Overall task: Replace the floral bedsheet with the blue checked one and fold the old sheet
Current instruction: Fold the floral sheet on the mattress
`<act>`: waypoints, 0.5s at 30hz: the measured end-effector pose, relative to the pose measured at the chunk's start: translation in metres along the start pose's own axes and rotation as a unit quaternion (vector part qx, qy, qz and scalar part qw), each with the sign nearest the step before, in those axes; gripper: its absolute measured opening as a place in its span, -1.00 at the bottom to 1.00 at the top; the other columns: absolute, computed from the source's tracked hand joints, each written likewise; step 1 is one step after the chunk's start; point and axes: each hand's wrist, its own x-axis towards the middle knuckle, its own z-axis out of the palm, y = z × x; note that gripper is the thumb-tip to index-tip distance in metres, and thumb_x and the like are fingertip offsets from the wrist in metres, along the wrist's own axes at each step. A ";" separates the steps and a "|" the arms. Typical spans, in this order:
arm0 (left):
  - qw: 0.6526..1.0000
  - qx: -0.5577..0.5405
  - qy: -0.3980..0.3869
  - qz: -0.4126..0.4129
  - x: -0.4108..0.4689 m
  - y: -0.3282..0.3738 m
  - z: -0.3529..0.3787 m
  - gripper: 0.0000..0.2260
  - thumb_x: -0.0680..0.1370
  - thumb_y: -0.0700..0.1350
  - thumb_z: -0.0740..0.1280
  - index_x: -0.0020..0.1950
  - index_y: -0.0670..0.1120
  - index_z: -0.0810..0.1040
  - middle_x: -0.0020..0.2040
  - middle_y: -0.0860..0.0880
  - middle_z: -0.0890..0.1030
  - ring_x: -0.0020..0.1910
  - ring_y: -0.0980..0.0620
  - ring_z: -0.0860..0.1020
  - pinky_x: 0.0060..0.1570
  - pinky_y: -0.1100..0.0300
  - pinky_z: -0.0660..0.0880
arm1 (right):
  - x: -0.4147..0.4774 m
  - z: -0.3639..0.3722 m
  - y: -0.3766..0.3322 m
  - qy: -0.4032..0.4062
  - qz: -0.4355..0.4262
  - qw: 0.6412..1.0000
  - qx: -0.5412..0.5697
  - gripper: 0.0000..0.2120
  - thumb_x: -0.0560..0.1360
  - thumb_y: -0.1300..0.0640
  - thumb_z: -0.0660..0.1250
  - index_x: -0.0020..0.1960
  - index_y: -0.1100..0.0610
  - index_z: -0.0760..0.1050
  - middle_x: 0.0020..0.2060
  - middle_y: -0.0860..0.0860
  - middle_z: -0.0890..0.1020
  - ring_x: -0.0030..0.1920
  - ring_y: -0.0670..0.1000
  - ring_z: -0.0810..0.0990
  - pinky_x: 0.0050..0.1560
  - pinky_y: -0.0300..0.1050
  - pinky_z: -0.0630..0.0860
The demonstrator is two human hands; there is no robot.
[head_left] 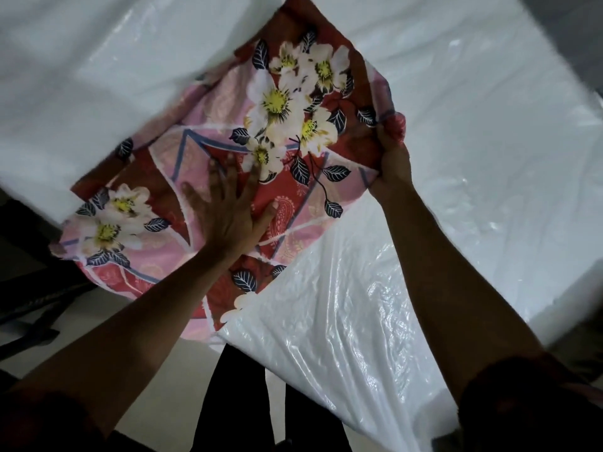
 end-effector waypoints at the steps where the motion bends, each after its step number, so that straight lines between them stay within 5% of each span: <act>1: 1.000 -0.001 -0.010 0.015 0.005 0.008 -0.003 -0.28 0.55 0.47 -0.08 0.62 0.18 -0.13 0.64 -0.15 -0.05 0.60 -0.25 -0.09 0.34 -0.55 -0.08 | -0.003 -0.001 -0.011 0.006 -0.017 1.000 -0.004 -0.20 0.23 -0.09 0.66 0.36 0.21 0.52 0.25 0.24 0.62 0.24 0.28 0.61 0.27 0.36 0.50; 6: 0.992 -0.024 -0.056 0.113 0.052 0.060 -0.023 -0.33 0.56 0.42 -0.16 0.61 0.19 -0.15 0.64 -0.11 -0.03 0.60 -0.20 -0.04 0.36 -0.52 0.02 | -0.043 -0.022 -0.084 0.030 -0.123 0.992 0.009 -0.28 0.28 -0.06 0.61 0.35 0.20 0.54 0.25 0.24 0.62 0.25 0.27 0.61 0.29 0.35 0.49; 10: 0.950 -0.263 0.017 0.167 0.068 0.108 -0.066 -0.32 0.62 0.33 -0.01 0.60 -0.08 0.15 0.56 -0.12 0.28 0.55 -0.08 0.23 0.45 -0.14 0.29 | -0.097 -0.021 -0.126 -0.042 -0.166 0.985 0.009 -0.60 0.44 0.12 0.46 0.25 0.22 0.60 0.19 0.26 0.64 0.22 0.28 0.62 0.31 0.33 0.48; 12: 0.870 -0.484 -0.001 0.091 0.054 0.122 -0.094 -0.37 0.61 0.29 0.13 0.58 -0.03 0.19 0.47 0.14 0.37 0.39 0.25 0.38 0.32 0.31 0.40 | -0.124 -0.002 -0.123 -0.121 -0.186 0.974 -0.040 -0.82 0.49 0.19 0.41 0.07 0.17 0.69 0.02 0.17 0.72 0.07 0.15 0.69 0.20 0.14 0.59; 13: 0.815 -0.578 -0.021 0.042 0.041 0.123 -0.109 -0.37 0.57 0.33 0.15 0.55 0.04 0.22 0.38 0.24 0.44 0.26 0.31 0.47 0.18 0.35 0.45 | -0.139 0.010 -0.116 -0.161 -0.198 0.962 -0.100 -0.87 0.49 0.24 0.42 -0.02 0.13 0.72 -0.09 0.09 0.73 -0.04 0.07 0.69 0.09 0.01 0.61; 15: 0.705 -0.706 -0.043 -0.056 0.014 0.113 -0.137 -0.33 0.53 0.41 0.12 0.50 0.03 0.35 0.29 0.06 0.58 0.18 0.07 0.58 0.16 0.04 0.54 | -0.159 0.033 -0.086 -0.231 -0.201 0.922 -0.236 -0.72 0.48 0.42 0.38 -0.03 0.10 0.72 -0.22 -0.06 0.71 -0.17 -0.14 0.66 -0.05 -0.24 0.57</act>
